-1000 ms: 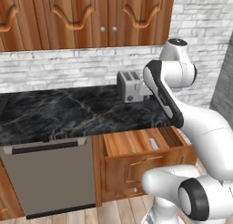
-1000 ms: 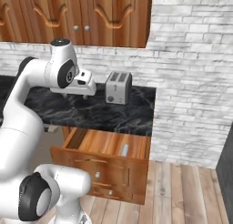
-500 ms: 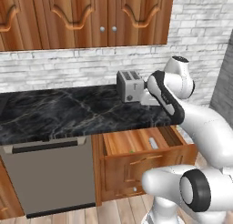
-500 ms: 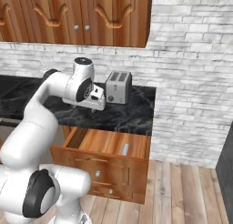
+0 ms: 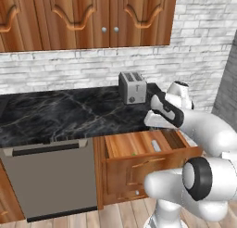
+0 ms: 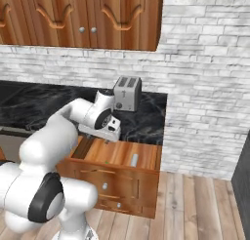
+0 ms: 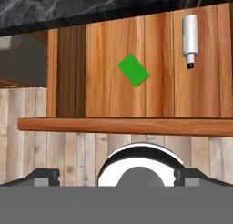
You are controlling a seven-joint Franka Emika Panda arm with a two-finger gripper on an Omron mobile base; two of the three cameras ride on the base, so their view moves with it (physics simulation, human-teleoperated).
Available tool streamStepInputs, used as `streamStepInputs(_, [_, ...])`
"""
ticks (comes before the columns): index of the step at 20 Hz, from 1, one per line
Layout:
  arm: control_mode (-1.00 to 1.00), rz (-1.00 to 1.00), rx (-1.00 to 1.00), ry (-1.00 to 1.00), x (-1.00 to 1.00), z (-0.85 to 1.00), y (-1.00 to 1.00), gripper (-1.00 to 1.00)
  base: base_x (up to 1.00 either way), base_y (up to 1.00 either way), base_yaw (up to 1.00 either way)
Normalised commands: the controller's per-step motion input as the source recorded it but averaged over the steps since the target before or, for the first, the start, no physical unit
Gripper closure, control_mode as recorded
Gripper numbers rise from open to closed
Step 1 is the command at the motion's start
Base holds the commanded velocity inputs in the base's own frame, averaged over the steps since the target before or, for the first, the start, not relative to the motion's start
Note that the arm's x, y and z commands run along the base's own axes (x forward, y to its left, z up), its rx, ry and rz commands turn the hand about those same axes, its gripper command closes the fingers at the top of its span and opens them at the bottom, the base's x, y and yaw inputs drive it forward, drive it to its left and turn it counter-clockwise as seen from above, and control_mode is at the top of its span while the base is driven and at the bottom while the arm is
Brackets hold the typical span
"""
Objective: Restock the sink supplies by placing the sponge and soap dispenser on the counter and next to the sink. Make sure the soap dispenser is upright.
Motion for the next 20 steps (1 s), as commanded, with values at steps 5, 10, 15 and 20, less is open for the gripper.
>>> streamStepInputs(5, [-1.0,0.0,0.09,0.06,-0.05,-0.62,-0.31,-1.0,0.0,0.0,0.0])
streamStepInputs(10, [-1.0,0.0,0.02,0.12,0.04,-0.38,-0.08,-1.0,0.0,0.0,0.0])
streamStepInputs(15, [-1.0,0.05,0.01,0.15,0.38,-0.54,0.0,-1.0,0.0,0.0,0.0])
streamStepInputs(20, [-1.0,0.02,0.04,0.19,0.63,-0.28,0.0,-1.0,0.0,0.0,0.0])
